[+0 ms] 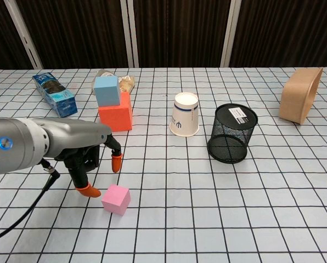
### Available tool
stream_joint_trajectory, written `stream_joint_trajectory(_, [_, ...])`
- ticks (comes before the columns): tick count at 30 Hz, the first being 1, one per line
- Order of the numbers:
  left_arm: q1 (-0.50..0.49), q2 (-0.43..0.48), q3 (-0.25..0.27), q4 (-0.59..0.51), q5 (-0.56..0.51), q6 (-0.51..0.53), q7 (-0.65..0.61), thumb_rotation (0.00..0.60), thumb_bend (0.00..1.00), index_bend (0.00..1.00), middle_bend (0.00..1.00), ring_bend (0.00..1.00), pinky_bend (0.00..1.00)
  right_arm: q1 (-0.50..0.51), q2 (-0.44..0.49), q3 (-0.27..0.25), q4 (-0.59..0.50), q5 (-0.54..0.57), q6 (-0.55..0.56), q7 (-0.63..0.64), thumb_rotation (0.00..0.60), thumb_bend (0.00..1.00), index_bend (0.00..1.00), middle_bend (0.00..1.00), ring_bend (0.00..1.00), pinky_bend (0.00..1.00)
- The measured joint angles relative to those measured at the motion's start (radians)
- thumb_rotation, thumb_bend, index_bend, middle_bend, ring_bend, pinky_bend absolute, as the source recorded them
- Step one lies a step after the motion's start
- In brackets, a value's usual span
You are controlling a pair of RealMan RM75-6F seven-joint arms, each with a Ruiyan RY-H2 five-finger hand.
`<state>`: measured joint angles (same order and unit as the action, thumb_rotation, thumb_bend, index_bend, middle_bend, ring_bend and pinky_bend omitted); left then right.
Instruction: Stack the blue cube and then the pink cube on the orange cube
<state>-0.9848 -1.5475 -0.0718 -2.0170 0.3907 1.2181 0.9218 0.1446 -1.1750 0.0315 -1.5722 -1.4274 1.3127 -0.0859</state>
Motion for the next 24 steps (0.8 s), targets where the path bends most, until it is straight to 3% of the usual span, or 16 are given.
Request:
stream_joint_trajectory(11, [-0.028,-0.054,0.008,0.017,0.019,0.022,0.031,0.6,0.27,0.38,0.9,0.79,0.85,0.002,0.004,0.0,-0.005,0.007,-0.008,0.0,0.6,0.1,0.12,0.1,0.17,0.37])
stream_joint_trajectory(24, [-0.031,-0.087,0.059,0.012,0.064,0.062,0.074,0.6,0.27,0.38,0.9,0.79,0.85,0.001,0.009,0.0,-0.012,0.011,-0.01,-0.002,0.6,0.1,0.12,0.1,0.17,0.37])
